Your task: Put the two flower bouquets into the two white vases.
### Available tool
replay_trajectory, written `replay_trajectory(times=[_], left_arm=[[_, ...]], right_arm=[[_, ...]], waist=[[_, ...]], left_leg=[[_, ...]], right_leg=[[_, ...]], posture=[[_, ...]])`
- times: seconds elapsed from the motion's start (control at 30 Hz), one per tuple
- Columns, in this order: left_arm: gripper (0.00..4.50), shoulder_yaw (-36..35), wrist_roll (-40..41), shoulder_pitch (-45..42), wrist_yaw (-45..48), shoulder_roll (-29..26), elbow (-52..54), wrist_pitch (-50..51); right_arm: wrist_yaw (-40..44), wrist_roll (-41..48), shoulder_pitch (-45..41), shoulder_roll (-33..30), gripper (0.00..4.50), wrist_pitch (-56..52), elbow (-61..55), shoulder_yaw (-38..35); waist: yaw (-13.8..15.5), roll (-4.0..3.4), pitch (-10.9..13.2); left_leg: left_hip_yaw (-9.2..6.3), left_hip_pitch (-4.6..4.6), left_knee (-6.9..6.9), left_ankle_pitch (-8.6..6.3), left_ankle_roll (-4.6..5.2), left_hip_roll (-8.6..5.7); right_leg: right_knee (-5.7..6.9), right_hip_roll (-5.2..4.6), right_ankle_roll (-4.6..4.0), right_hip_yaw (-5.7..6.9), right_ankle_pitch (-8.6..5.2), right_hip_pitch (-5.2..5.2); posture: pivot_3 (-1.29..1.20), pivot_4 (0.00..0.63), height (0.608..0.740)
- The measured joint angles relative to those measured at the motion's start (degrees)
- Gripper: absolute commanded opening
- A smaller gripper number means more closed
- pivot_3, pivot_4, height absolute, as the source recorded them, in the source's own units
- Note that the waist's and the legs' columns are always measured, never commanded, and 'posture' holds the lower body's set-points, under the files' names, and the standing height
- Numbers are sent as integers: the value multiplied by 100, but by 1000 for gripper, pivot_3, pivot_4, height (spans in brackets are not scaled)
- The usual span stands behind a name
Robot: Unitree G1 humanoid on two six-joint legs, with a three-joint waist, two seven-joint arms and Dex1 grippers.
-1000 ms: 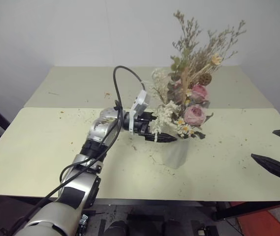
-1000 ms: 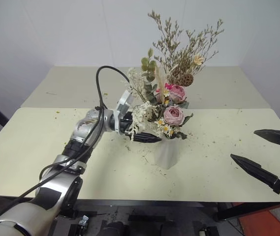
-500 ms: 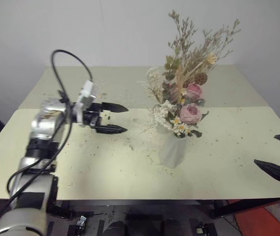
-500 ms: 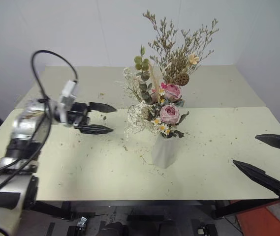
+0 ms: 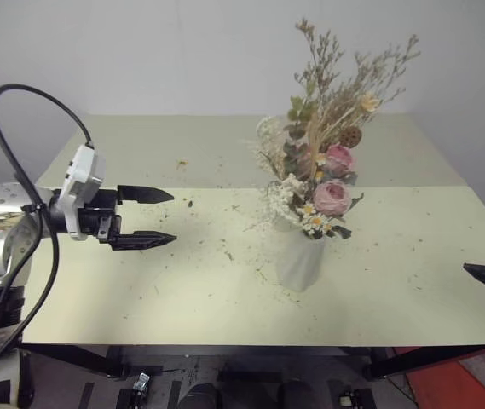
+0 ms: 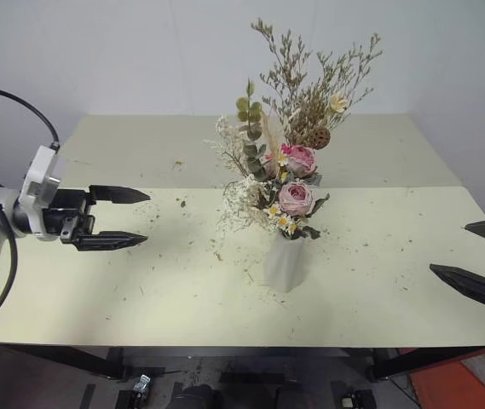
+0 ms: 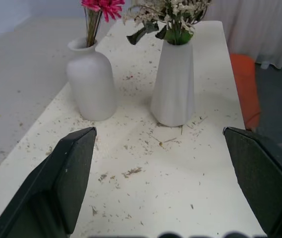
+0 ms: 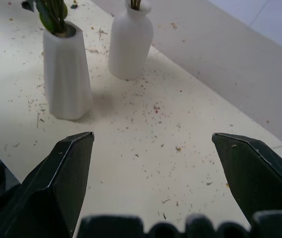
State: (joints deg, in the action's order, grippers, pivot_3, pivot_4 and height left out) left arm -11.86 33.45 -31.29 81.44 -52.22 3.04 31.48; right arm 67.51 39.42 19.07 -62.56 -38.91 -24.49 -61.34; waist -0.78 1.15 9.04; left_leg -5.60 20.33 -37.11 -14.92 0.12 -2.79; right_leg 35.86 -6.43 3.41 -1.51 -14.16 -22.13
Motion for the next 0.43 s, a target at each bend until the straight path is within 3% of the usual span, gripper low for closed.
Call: replay_trajectory(times=[0.43], left_arm=[[4460, -58, 279, 165, -221, -159, 172, 125]], right_arm=[[296, -390, -248, -124, 4500, 113, 384, 178]], waist=[[-1, 0, 1]], left_leg=[[2, -1, 1, 0, 0, 0]], right_leg=[[0, 1, -1, -1, 0, 0]], posture=[[0, 150, 740]])
